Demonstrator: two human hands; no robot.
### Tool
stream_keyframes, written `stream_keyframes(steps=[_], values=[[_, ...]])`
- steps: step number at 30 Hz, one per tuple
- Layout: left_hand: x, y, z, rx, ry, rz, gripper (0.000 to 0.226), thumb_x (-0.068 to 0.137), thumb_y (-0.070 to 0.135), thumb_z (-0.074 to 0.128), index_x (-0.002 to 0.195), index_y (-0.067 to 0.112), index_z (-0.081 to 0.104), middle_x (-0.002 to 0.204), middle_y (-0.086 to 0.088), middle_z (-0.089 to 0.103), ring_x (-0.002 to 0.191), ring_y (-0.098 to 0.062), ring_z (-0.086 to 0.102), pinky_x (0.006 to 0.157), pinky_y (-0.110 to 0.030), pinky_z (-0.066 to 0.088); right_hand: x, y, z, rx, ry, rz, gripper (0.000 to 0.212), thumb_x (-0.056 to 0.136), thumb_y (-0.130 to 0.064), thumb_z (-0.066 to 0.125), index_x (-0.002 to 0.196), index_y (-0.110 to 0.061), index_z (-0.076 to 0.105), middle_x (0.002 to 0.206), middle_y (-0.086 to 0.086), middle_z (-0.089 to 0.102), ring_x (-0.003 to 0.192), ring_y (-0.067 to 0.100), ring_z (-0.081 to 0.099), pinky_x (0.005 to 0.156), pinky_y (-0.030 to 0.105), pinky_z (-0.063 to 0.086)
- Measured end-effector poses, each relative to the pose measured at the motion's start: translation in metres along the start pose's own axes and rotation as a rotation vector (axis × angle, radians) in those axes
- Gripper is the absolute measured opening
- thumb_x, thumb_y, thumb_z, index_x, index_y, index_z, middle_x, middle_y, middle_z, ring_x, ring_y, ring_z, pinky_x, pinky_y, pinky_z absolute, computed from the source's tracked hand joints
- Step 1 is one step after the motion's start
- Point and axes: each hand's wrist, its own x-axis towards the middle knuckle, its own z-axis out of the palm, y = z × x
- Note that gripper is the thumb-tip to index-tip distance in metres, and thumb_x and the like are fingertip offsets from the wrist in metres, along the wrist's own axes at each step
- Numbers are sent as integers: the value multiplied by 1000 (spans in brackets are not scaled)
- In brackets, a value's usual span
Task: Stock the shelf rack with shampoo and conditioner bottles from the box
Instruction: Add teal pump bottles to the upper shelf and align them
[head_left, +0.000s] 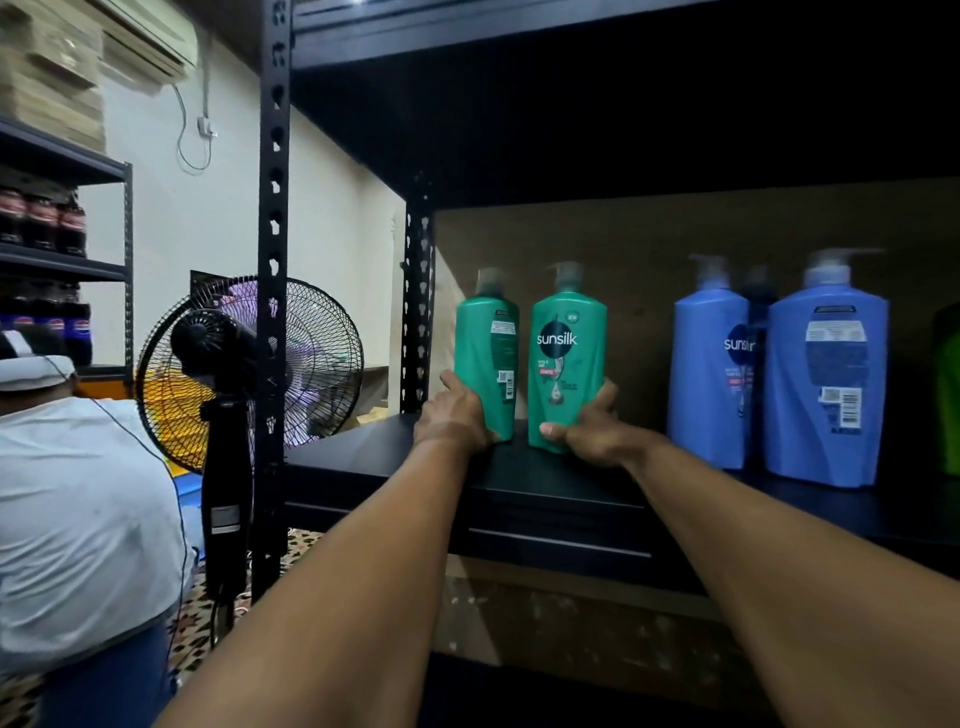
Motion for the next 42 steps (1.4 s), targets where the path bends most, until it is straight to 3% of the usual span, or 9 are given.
stream_keyframes(steps=[4,8,14,24,29,33,37,40,42], values=[[2,-1,3,29,-7,5,88,81,30,82,141,8,20,126,-17,58,120,-37,56,103,-50,48,-3,-2,0,-78,-44,-11,96,84,-37,78,141,-14,3,152,10,32,139,28,38,118,44,32],[4,-1,4,24,-3,5,91,83,30,82,144,6,19,128,-18,58,121,-37,56,104,-51,48,10,8,2,-149,-39,-3,101,64,-58,72,131,-35,0,151,6,38,135,29,44,114,52,35],[4,-2,4,20,-6,5,101,81,32,83,149,5,14,131,-19,58,123,-38,56,104,-52,48,-7,-4,-4,-279,-18,67,82,90,-50,68,140,-11,15,151,16,40,138,36,38,114,45,33],[7,-3,5,9,-5,23,91,85,34,79,148,8,18,131,-17,59,123,-37,57,104,-53,48,-2,-1,-3,-300,-29,38,82,91,-50,67,141,-10,15,150,17,42,138,38,41,113,47,36],[7,-3,5,7,-9,23,92,86,34,79,148,8,17,132,-18,58,123,-37,57,104,-53,49,0,0,-2,-299,-31,59,105,92,-53,65,156,-5,-3,158,19,34,144,38,35,117,47,31],[5,-3,4,5,-18,21,95,86,34,78,150,7,15,133,-18,58,123,-38,57,105,-53,48,-4,-3,-4,-296,-54,57,116,93,-54,63,154,-3,-22,163,21,25,148,37,29,120,46,27],[4,-2,4,-12,-21,16,96,87,35,78,151,7,12,134,-18,57,124,-37,56,105,-53,47,-9,-5,-3,-310,-44,57,123,92,-57,62,150,1,-28,162,22,27,147,38,31,120,46,29],[-6,1,-1,11,-12,15,112,88,38,75,157,2,-5,142,-22,51,130,-39,51,109,-52,44,-15,-9,-7,-295,-36,51,129,90,-56,66,146,3,-34,162,22,27,147,39,31,120,43,30],[-18,4,-8,2,1,55,114,87,35,76,157,2,-7,144,-23,47,132,-41,48,110,-53,42,-24,-12,-13,-319,-45,48,129,90,-52,67,146,6,-33,162,22,27,146,38,34,118,39,32]])
